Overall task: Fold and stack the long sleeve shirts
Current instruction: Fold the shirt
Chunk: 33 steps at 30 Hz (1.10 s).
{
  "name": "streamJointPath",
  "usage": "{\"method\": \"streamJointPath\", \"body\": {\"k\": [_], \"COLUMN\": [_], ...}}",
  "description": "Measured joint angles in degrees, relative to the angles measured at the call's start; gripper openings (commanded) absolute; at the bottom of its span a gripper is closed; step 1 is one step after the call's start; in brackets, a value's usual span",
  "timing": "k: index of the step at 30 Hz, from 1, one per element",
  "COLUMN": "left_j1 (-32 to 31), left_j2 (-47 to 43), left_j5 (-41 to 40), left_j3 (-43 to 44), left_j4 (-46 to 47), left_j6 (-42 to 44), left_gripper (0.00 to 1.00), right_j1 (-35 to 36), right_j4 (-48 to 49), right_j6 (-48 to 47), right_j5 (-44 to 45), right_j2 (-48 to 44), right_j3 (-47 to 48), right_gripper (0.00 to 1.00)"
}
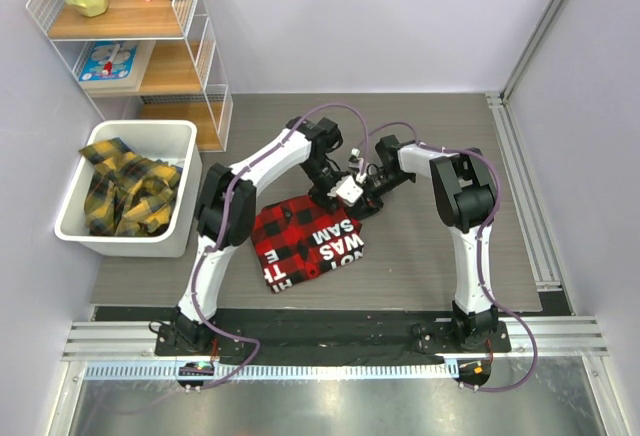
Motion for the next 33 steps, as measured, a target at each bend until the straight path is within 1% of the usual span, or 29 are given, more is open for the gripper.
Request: {"method": "streamJointPath", "body": {"k": [4,5,7,8,9,13,16,20,33], "left_j1": [-0.61,-0.68,-0.79,-0.76,-0.68,-0.55,-0.39,-0.04,1.2], "left_j2": [0.92,1.31,2.29,2.62,2.8,2.93,3.02,3.02,2.69], "left_j5": [-1.27,-1.6,-2.29,-2.6,-2.91,-3.82,-4.44,-4.66,-5.29], "left_j3": [1.25,1.79,3.06,3.39,3.45,3.5,3.96,4.11,4.09], "left_j4": [-0.13,-0.26,-0.52,-0.68,-0.74,-1.68,-2.34,-2.58,0.04], "left_j6": [-0.09,-0.04,0.07,0.13,0.17,0.17,0.15,-0.28,-4.28], "left_gripper": [0.42,0.37,0.33,0.31,0.25,0.14,0.0,0.0,0.0], "right_j1": [-0.07,-0.07,-0.07,-0.07,-0.09,-0.07,-0.04,0.17,0.81], "right_j4": [0.07,0.11,0.2,0.26,0.31,0.35,0.42,0.17,-3.08], "right_j6": [0.24,0.26,0.37,0.42,0.44,0.61,0.66,0.81,1.51], "right_j5": [-0.24,-0.28,-0.44,-0.48,-0.57,-1.29,-2.25,-3.45,-8.26], "right_j2": [0.0,-0.02,-0.02,-0.02,-0.02,-0.04,-0.31,-0.39,-0.59], "right_j3": [-0.04,-0.13,-0.37,-0.48,-0.66,-1.03,-1.64,-2.45,-2.12], "right_gripper": [0.32,0.31,0.28,0.21,0.19,0.1,0.04,0.01,0.01]}}
